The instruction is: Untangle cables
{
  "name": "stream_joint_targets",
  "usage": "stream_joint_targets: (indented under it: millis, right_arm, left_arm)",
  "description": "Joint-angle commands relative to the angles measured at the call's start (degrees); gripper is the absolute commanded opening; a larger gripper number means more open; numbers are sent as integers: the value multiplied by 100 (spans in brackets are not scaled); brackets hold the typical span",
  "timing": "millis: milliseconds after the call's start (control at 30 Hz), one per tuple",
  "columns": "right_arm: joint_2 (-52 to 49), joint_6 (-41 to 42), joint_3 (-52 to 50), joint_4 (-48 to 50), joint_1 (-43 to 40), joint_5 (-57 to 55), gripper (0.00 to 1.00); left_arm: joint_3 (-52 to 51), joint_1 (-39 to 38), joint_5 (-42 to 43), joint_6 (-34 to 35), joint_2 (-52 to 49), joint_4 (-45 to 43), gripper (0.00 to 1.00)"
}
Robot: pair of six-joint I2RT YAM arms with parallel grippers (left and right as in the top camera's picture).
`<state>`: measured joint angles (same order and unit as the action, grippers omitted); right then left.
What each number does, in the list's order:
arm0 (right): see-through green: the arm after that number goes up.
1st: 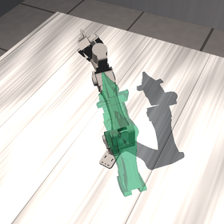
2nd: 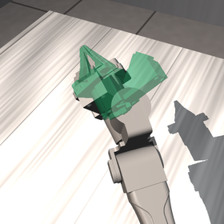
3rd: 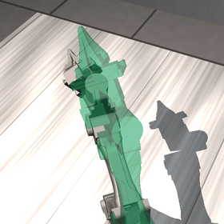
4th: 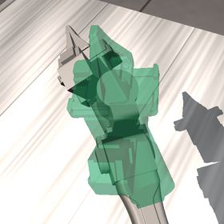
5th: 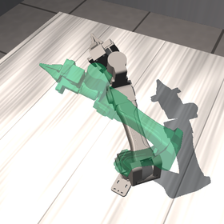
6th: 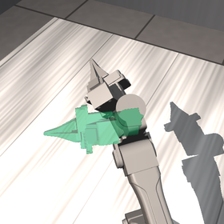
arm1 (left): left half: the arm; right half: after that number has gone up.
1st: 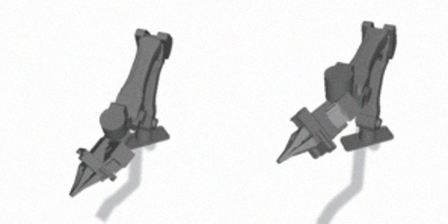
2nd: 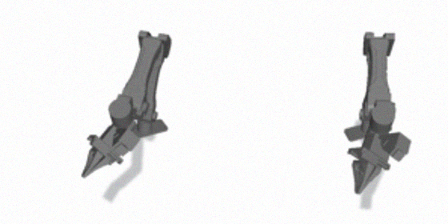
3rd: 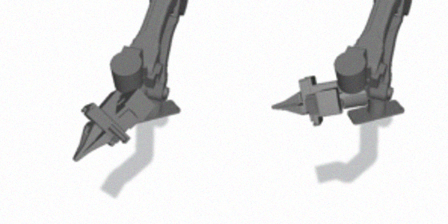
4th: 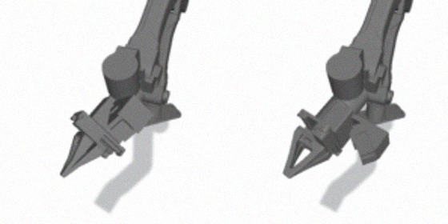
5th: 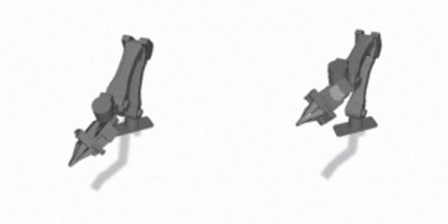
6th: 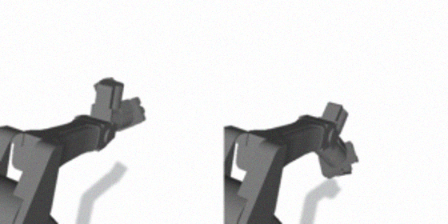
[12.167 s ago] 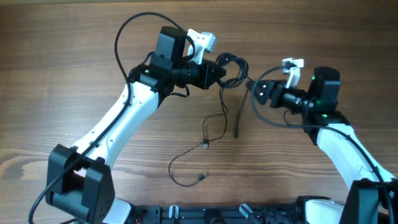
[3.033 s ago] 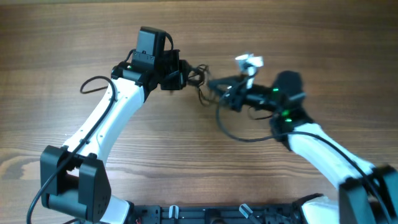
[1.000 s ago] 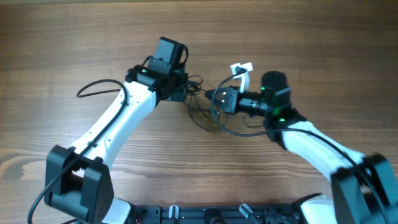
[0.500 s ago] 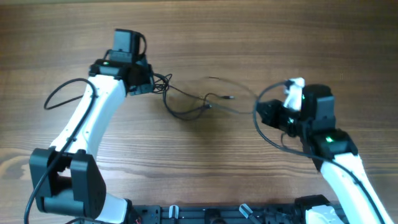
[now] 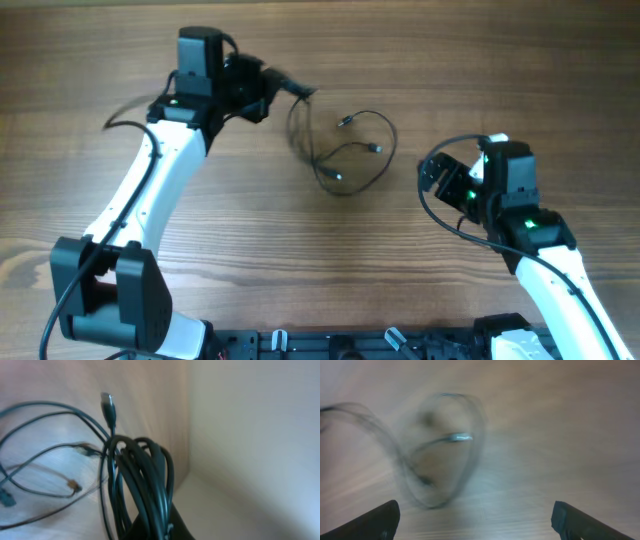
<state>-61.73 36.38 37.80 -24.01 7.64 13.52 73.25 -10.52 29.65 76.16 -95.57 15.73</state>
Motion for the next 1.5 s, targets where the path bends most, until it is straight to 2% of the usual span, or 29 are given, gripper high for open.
stream_joint_targets:
  millis: [0,167,233,333,433,533,833,967,1100,1133,1167,1233,1267,1300,1367,1400,1467]
  right_arm:
    - [-201,-501,11,905,-17,2061,100]
    - [-597,-719,11,1799,-17,2647,100]
    - [-776,-1176,11,1904,-17,2653,100]
    - [-1078,-1945,11,2293,-17,3311,100]
    - [-1207,-2144,11,2745,-17,3794,100]
    - [-1257,-2142,11,3156,-17,4083,100]
    - [-1434,-2323,11,3298,-11,4524,97]
    - [-1561,-2710,11,3298,-11,5119,86]
    - [-1648,-2726,11,3296,-11,4962,40]
    - [-1650,-2702,11,3285,-13,4889,25]
    - [-1650,-2691,11,3246,-11,4784,18]
    - [-1650,-2428,11,3211,-13,4527,4]
    - [-1650,-2166,11,3200,-13,4304,4]
    - [-1650,-1860,11,3185,-13,4079,4]
    - [-1650,-1211,11,3187,-13,3711,4]
    - [-1650,-859,11,3187,-13,3574,4]
    - [-1650,-291,11,3193,-13,3447,4]
  left_arm:
    - [57,-164,2055,-3545,129,-85,4]
    - [57,-155,4148,-5919,129,374,4]
    - [57,-157,4450,-6570,129,734,4]
    - [57,-166,4446,-7383,129,1576,4]
    - [57,-177,4444,-8137,129,2339,4]
    - [57,-175,4446,-8478,129,2767,4]
    - [57,-577,4723,-8476,129,2726,4]
    - [57,-909,4723,-8476,129,2527,4]
    - [57,-1110,4723,-8476,129,2343,6]
    - [57,-1113,4719,-8476,129,2323,10]
    - [57,-1113,4706,-8474,129,2321,15]
    - [57,-1095,4542,-8474,129,2328,33]
    - [57,-1095,4369,-8474,129,2328,47]
    - [57,-1095,4175,-8465,129,2330,56]
    - [57,-1099,3779,-8227,129,2328,88]
    - [57,-1104,3541,-8026,129,2328,97]
    - [57,-1134,3010,-7490,129,2297,100]
